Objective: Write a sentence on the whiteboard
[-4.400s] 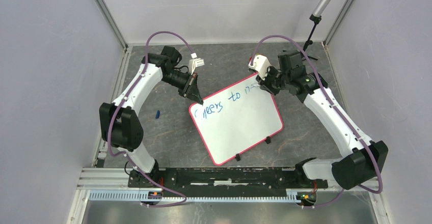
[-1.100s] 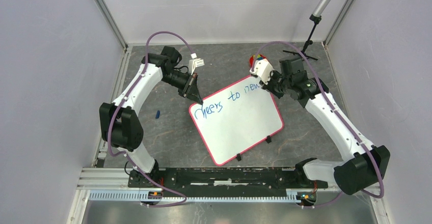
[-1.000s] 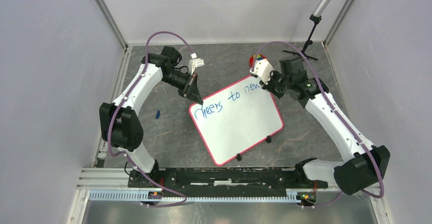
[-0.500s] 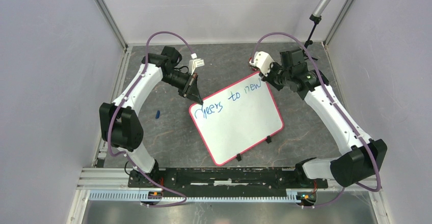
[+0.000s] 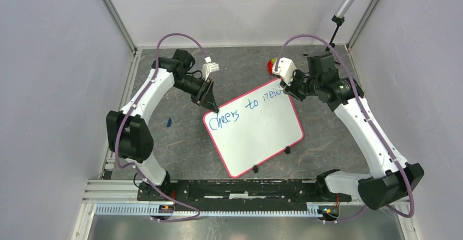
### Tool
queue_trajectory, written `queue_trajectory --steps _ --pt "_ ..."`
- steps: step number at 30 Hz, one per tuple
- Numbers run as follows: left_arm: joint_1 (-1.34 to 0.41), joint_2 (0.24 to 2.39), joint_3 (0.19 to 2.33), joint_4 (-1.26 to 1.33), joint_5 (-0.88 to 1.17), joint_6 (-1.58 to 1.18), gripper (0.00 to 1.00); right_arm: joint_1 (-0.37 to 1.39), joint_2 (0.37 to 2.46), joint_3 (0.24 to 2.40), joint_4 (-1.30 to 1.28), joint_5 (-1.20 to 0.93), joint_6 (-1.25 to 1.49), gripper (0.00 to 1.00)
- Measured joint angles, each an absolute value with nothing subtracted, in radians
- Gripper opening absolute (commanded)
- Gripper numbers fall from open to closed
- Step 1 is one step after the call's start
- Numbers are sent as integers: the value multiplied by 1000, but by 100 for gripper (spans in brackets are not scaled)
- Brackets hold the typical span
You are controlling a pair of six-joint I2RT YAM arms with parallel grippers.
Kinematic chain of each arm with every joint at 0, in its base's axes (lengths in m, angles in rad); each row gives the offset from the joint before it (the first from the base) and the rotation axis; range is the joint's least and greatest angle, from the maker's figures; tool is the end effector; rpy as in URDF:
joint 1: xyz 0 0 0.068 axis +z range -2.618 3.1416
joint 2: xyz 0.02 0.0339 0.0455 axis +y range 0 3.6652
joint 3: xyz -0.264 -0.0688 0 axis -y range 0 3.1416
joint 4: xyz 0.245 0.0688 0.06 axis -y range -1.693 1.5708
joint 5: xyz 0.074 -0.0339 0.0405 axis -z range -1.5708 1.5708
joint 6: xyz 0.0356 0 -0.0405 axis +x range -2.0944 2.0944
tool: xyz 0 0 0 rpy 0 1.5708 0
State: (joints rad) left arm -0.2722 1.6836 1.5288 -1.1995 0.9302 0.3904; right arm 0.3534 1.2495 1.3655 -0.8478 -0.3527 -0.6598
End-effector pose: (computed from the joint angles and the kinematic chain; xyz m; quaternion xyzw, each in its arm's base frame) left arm 0.3020 -0.1139 0.3043 0.3348 0.8245 -0.4394 0.1227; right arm 0.2331 0.0991 0.3802 -0.4987 0.7515 0.0972 0.4207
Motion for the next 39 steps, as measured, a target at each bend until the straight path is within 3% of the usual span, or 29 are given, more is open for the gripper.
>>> queue_trajectory --steps 10,17,26,32,39 --pt "-196 1515 1405 -1057 925 344 71 487 1177 1253 -801 -523 -580 0" --pt "-169 1423 1256 -928 926 268 72 686 1126 1067 -708 -526 -509 0" --pt "-183 1424 1197 -880 932 244 68 786 1074 914 -591 -484 -469 0" --pt "-218 1454 1197 -884 948 245 59 804 1068 876 -557 -467 -464 0" --pt "-230 1497 1201 -896 976 245 36 817 1059 865 -528 -465 -464 0"
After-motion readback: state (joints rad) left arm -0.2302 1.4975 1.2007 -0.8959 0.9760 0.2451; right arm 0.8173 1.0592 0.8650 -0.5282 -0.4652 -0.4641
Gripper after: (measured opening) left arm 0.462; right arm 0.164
